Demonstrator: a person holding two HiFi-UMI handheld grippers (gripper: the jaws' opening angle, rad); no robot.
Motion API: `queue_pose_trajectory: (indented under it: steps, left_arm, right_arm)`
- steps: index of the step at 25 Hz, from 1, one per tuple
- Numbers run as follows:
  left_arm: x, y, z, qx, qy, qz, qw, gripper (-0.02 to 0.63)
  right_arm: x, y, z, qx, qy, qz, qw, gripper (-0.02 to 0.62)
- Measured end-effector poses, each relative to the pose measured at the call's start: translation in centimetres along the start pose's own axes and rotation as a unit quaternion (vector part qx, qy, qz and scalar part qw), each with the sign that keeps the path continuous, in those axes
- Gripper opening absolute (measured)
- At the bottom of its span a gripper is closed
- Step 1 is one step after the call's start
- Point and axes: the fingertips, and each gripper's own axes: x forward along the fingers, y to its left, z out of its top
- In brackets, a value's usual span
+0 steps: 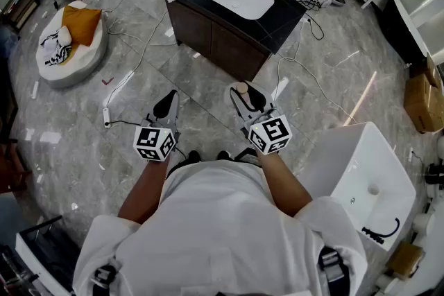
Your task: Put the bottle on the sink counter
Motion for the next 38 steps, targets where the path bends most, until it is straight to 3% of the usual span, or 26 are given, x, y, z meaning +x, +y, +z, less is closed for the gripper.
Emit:
queue_pose_trajectory:
  steps: [14,19,27,32,38]
  left_arm:
    - [0.3,0.4,0.6,-0.011,-0.010,-0.008,0.9999,0.017]
    - [0.5,-0.9,0.5,-0.021,-0.012,-0.040,0.9989,0.017]
    - [1.2,-2.3,0.1,-0.020,-0.012,-0.041,0.9989,0.017]
    - [1.7,-4.4,-1.7,-0.045,0.008,-0.054,0.9975,0.017]
    - [2.9,-5.9,-0.4,-0.035,-0.006,-0.047,0.9983,0.017]
  right_arm:
    - [-0.5,-0.8,0.9,0.002,-0.019,-0.007,1.000,0.146]
    - [-1.3,-1.2,0.9,0.011,-0.020,-0.006,1.000,0.146]
    - [-3.1,-2.4,0.3,0.019,-0.026,-0.004,0.999,0.146]
    - [-5.1,-3.0,-1.0,0.032,-0.014,-0.002,0.999,0.146]
    - [-5.8,-4.3,0.2,0.024,-0.031,0.005,0.999,0.146]
